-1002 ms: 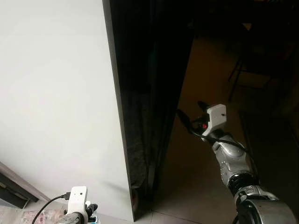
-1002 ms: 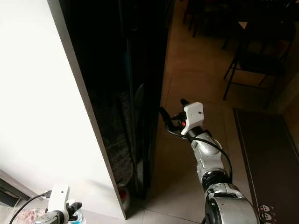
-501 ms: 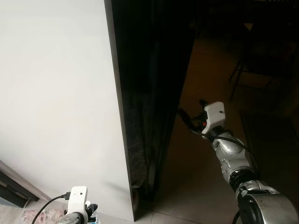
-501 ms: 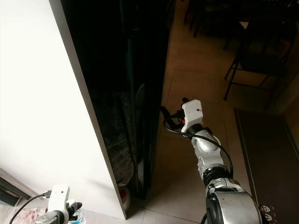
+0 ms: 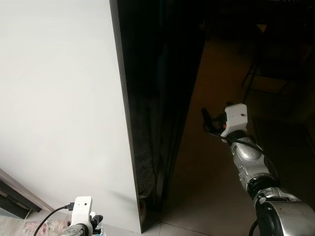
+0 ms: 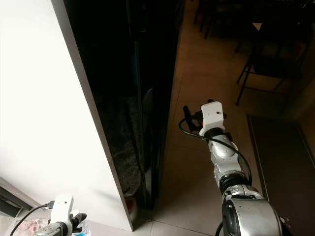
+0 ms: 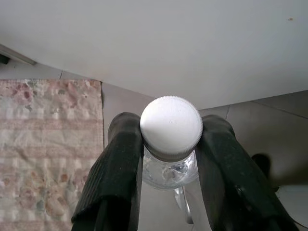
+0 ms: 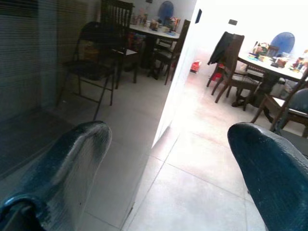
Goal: Restocking fridge
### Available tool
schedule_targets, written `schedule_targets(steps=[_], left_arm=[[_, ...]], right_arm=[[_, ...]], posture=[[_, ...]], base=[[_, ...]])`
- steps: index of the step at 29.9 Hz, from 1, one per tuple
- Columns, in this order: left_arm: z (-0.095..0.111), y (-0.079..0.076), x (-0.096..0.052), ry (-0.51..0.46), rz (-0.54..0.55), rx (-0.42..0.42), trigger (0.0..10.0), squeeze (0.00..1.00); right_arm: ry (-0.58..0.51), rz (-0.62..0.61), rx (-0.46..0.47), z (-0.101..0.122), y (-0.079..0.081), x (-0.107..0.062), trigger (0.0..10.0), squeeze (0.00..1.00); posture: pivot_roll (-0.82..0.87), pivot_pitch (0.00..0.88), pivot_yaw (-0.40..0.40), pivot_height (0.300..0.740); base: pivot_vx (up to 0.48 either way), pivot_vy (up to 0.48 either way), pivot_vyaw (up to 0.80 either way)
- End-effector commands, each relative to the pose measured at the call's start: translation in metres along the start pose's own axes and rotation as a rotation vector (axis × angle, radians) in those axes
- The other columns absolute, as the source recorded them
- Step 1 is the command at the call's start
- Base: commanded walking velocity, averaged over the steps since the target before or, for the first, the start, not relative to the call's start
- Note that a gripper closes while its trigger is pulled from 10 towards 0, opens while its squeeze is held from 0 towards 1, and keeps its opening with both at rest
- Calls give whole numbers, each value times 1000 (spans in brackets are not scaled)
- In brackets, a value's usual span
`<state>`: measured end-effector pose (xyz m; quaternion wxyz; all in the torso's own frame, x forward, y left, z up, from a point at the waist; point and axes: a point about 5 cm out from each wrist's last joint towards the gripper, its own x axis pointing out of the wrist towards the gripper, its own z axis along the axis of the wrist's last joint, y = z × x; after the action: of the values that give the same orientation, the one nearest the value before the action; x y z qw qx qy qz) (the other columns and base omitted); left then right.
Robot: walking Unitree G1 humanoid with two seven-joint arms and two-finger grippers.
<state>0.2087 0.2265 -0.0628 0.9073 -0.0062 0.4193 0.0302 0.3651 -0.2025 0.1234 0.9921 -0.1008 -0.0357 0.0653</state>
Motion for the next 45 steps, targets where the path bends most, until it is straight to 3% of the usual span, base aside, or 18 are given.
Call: schedule_targets(steps=[1,2,4,5,7,10,14,17,20,22,26,31,34,40,45], left_arm=[[-2,-1,0,15,-7,9,10000,0],[-2,-1,0,15,-6,8,10000,0],[-2,-1,0,16,-5,5,10000,0],[-2,-1,0,16,-4,3,10000,0],[-2,-1,0,16,-4,3,10000,0],[-2,-1,0,17,-3,3,10000,0],[-3,-1,0,16,-4,-2,10000,0],[-3,-1,0,18,-5,-3,10000,0],[-4,-1,0,22,-9,3,10000,0],[-5,-2,0,21,-10,5,10000,0],[-5,-2,0,22,-12,10,10000,0],[-6,-2,-1,26,-11,14,10000,0],[-6,-2,-1,27,-11,14,10000,0],[-7,-2,-1,30,-11,18,10000,0],[-6,-2,-1,30,-12,13,10000,0]], right_arm=[[21,48,33,-5,5,-2,10000,0],[8,106,35,-5,13,-2,10000,0],[-14,133,19,-4,18,-3,10000,0],[-55,140,66,-1,24,-3,10000,0],[-87,159,69,1,29,-4,10000,0],[-131,183,41,3,38,-8,10000,0],[-204,218,23,3,55,-21,10000,0],[-209,197,42,2,58,-26,10000,0],[-282,118,-60,7,58,-39,10000,0],[-302,11,-124,12,47,-46,10000,0],[-326,22,-154,21,50,-53,10000,0],[-442,255,-192,42,92,-66,10000,0],[-463,307,-197,49,104,-77,10000,0],[-421,367,-188,49,107,-85,10000,0],[-314,208,-210,41,84,-54,10000,0]], posture=[[12,0,-26,740],[14,0,-28,740],[11,0,-31,740],[10,0,-31,740],[6,0,-36,740],[-4,0,-44,740],[-8,0,-48,740],[-13,0,-47,740],[-22,0,-51,740],[-24,0,-56,740],[-35,0,-55,740],[-32,0,-54,740],[-29,0,-56,740],[-28,0,-60,740],[-23,0,-62,740]], base=[[0,0,0],[0,0,0],[0,0,0],[0,0,0],[0,0,0],[0,0,0],[0,0,0],[0,0,0],[0,0,0],[0,0,0],[0,0,0],[0,0,0],[0,0,0],[0,0,0],[0,0,0]])
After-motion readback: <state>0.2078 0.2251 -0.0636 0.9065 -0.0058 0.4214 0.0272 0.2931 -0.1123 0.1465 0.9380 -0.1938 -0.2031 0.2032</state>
